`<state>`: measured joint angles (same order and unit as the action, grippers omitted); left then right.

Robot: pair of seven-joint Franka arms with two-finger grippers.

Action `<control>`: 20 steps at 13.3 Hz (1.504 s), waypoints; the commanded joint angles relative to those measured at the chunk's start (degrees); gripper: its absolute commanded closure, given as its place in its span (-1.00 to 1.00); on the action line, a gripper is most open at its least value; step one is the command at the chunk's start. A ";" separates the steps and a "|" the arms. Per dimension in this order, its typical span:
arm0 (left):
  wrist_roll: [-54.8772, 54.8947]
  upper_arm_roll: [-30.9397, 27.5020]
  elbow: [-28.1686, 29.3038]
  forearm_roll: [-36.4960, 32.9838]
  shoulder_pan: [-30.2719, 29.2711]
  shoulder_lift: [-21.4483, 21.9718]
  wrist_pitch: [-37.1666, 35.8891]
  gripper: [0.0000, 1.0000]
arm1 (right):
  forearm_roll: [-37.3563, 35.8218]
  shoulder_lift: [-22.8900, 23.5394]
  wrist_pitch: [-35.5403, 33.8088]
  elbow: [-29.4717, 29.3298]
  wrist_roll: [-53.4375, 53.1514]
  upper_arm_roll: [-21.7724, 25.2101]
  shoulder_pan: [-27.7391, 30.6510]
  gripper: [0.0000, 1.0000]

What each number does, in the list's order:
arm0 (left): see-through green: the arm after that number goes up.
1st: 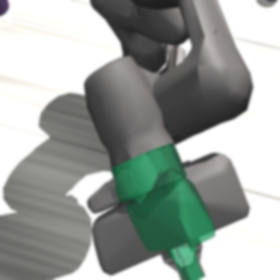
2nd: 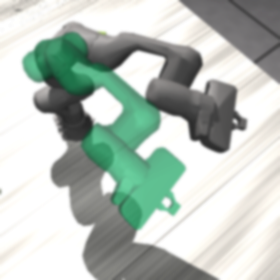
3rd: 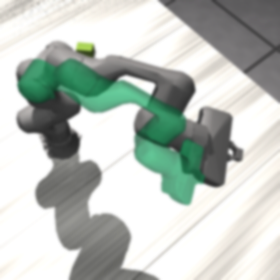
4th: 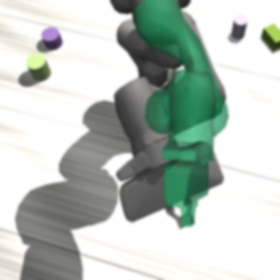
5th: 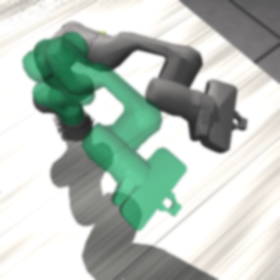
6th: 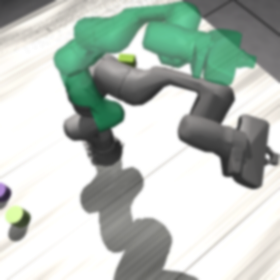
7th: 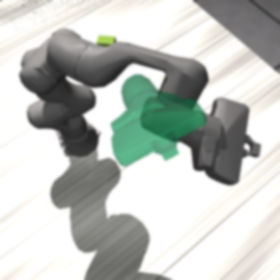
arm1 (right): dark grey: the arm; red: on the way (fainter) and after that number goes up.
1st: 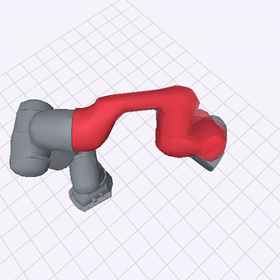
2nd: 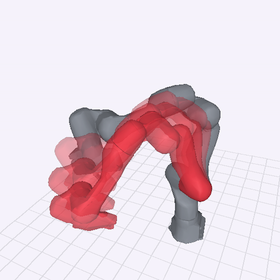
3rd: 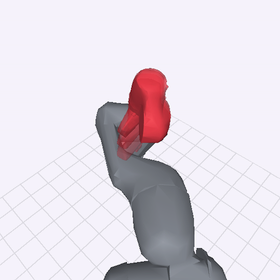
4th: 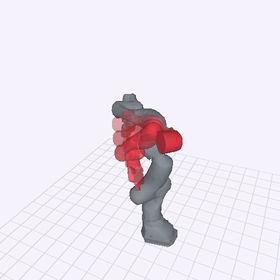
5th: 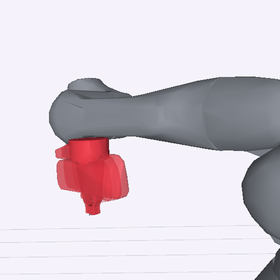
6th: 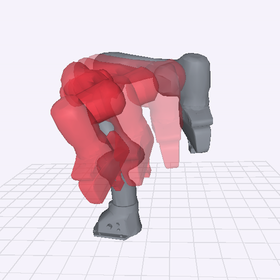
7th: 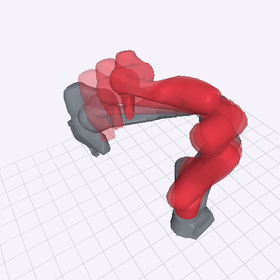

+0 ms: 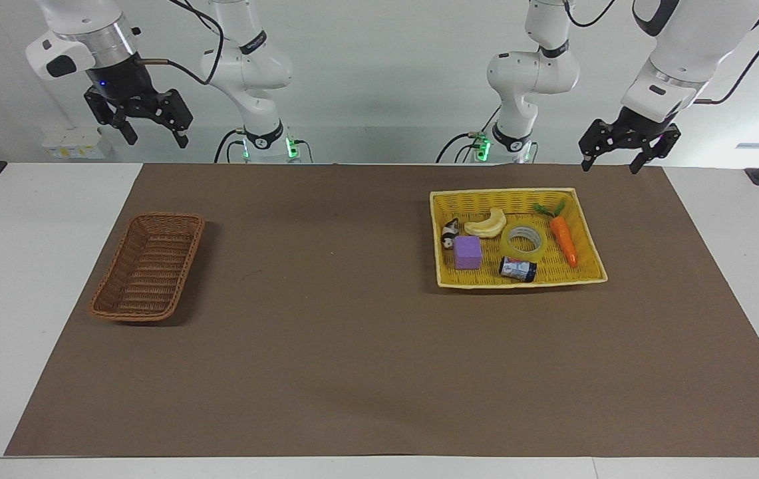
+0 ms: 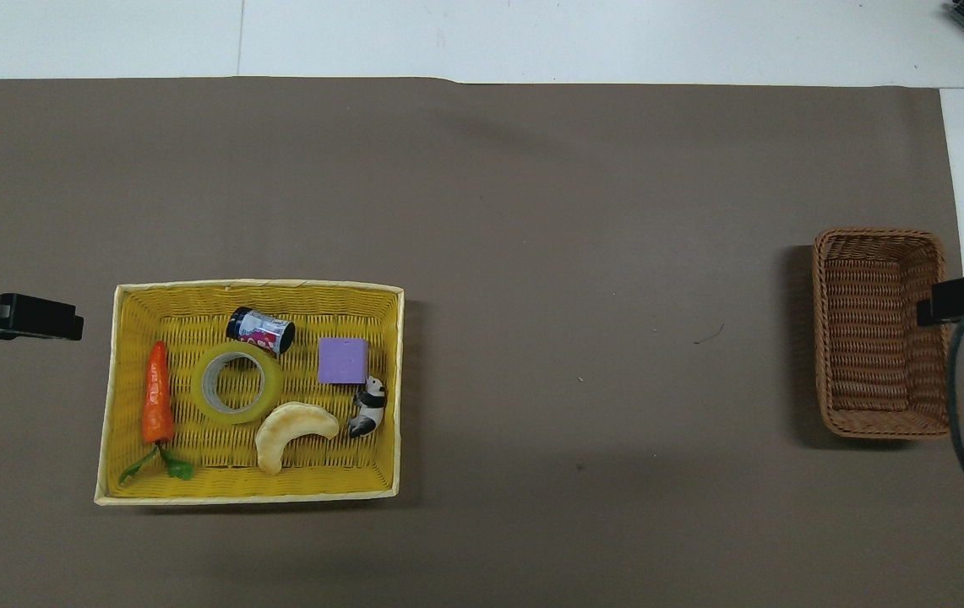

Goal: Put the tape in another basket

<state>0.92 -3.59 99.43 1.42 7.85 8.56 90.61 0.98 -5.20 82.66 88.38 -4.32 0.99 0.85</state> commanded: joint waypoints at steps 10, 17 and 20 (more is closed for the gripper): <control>-0.66 0.34 14.09 0.34 1.72 1.54 9.30 -1.00 | 1.65 -0.95 0.84 2.32 1.34 -0.20 -0.50 -1.00; -0.92 0.34 27.38 0.34 1.29 -3.97 26.28 -1.00 | 1.65 -0.95 0.93 2.49 1.51 -0.20 -0.50 -1.00; -1.01 0.43 32.91 0.51 1.64 -6.19 34.17 -1.00 | 1.65 -1.04 0.84 2.49 1.51 -0.20 -0.50 -1.00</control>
<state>0.76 -2.80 128.72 1.46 8.72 2.66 119.92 1.65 -5.20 82.67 89.46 -4.32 0.83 -0.03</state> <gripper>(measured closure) 0.000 0.000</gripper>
